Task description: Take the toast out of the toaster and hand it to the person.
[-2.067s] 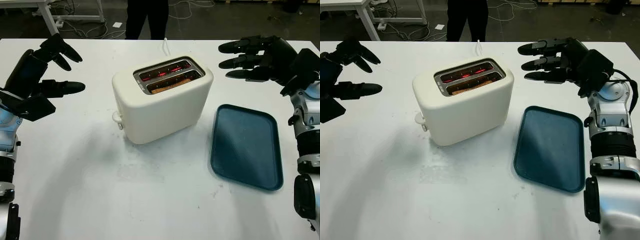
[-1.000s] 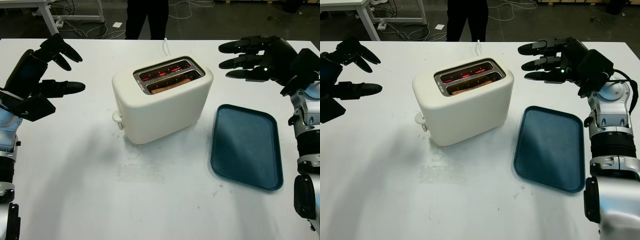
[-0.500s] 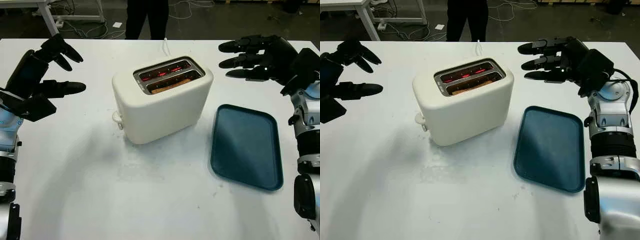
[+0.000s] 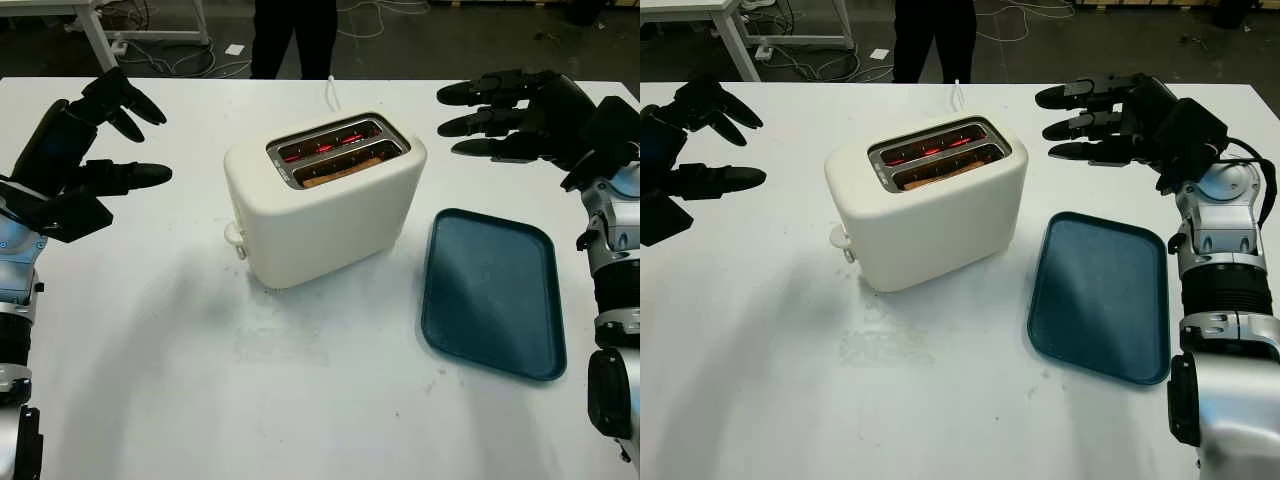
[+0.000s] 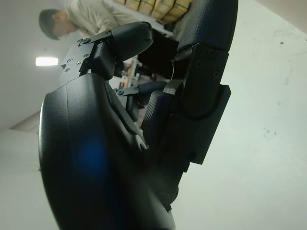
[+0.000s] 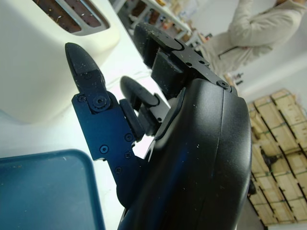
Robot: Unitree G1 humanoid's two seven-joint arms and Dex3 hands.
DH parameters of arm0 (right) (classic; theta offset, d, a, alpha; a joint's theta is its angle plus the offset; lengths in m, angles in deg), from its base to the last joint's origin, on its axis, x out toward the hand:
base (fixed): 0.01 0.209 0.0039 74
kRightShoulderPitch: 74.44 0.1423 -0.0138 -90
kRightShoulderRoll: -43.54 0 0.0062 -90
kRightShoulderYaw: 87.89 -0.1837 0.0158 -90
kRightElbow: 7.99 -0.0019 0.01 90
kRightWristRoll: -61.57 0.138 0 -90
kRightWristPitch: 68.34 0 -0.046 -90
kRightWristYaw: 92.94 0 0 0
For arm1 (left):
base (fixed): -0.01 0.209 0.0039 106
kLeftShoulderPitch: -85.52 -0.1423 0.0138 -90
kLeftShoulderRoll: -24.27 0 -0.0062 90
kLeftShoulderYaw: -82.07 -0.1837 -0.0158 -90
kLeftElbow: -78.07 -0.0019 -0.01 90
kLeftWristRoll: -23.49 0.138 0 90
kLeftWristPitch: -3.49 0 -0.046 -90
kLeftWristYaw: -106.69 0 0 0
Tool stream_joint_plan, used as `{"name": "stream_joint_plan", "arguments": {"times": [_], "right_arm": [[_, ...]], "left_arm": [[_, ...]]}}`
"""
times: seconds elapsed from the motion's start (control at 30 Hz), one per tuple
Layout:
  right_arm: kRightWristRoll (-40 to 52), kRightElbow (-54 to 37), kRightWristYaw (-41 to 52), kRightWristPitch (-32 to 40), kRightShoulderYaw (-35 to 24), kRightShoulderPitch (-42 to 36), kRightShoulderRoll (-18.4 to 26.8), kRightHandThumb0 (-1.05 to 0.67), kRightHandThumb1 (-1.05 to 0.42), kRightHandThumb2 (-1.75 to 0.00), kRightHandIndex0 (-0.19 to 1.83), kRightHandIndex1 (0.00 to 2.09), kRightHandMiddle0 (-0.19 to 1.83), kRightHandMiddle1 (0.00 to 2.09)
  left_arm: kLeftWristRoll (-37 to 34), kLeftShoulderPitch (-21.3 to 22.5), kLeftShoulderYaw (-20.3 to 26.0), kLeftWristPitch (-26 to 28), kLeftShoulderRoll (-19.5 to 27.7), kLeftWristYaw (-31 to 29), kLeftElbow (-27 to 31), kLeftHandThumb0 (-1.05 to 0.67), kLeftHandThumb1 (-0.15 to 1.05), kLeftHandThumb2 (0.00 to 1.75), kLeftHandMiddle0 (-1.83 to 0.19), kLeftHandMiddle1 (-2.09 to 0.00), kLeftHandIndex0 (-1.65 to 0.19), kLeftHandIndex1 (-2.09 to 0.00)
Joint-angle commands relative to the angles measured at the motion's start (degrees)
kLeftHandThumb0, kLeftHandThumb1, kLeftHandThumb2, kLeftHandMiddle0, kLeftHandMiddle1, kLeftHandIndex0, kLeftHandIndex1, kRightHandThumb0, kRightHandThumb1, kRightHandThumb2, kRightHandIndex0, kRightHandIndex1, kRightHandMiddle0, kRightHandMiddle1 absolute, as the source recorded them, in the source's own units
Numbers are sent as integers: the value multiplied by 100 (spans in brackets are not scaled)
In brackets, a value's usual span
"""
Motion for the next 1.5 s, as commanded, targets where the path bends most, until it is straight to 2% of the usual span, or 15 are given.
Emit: {"name": "stream_joint_plan", "arguments": {"times": [0.0,1.07,1.17,1.47], "right_arm": [[45,-3,-33,4,-22,-24,-35,-40,-70,0,78,30,83,0],[-15,4,-62,-193,-6,58,-13,-39,-71,0,76,32,83,0],[-101,-108,-151,-345,20,235,22,-31,-72,-1,74,30,83,0],[-824,-146,-362,-877,575,1433,-35,-32,-65,0,84,33,90,4]], "left_arm": [[-5,60,7,-50,22,19,-9,-95,92,17,-28,-161,-16,-149],[-11,38,12,-37,8,28,2,-94,92,14,-28,-161,-17,-149],[-36,48,10,-46,-3,11,-26,-95,92,15,-29,-160,-17,-149],[-82,50,-2,-29,-37,-19,-39,-95,92,14,-28,-160,-17,-149]]}}
